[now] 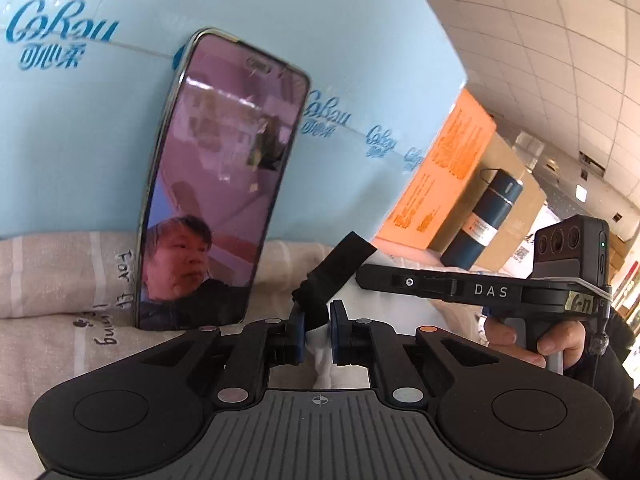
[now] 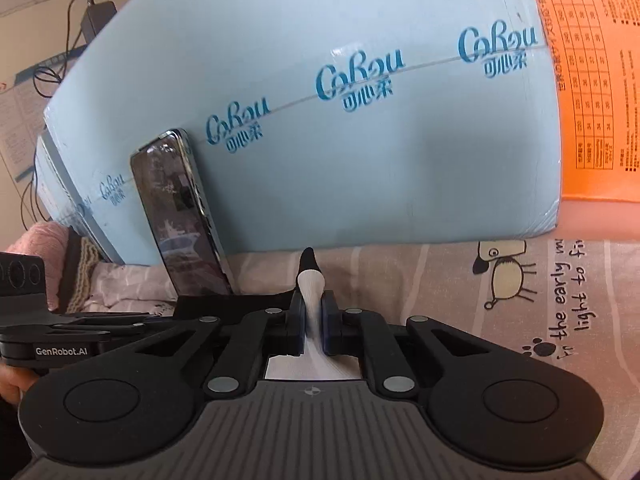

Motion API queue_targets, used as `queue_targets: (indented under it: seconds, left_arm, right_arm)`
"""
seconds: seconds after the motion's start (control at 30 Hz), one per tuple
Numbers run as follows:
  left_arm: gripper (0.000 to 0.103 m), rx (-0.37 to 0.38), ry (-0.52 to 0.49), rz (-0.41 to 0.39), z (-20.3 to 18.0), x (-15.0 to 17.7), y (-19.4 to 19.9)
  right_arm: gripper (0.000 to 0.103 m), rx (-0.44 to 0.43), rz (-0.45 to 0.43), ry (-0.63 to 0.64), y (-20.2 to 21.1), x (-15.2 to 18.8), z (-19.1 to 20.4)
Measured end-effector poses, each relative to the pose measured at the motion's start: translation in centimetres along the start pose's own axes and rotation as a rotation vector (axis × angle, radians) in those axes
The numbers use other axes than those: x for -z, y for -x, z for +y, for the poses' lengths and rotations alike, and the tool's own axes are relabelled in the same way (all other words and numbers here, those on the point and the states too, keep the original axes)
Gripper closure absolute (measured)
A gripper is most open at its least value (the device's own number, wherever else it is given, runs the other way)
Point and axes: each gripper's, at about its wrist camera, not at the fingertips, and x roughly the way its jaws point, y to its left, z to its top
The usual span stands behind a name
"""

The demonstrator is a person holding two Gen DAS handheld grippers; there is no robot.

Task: Fold clothes

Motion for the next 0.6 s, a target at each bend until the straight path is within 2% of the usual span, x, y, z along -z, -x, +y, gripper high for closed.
queue_targets:
  seconds: [0.17,0.33,0.47,0.6]
  left_arm:
    - [0.092,0.07,-0.221,-0.052,-3.6,0.1,4.2]
    - [0.093,0.109,-0.418,-0.047,-6.5,2.6,8.9]
    - [0.095,0.126,-0.528,0.001,-8.6,5.5,11.7]
    - [0.094,0.14,-0.649,0.122,-10.2,8.3,12.4]
  right_arm:
    - [0.096,-0.041,-0.116,0.065,6.2,0.2,3.3]
    - [0.098,-0.073,-0.161,0.165,12.1,3.7,7.4]
    - [0.099,-0.063,-0.156,0.249,15.3,7.4,10.7]
    - [0.099,-0.061,-0.114,0.284,16.7,10.7,12.2]
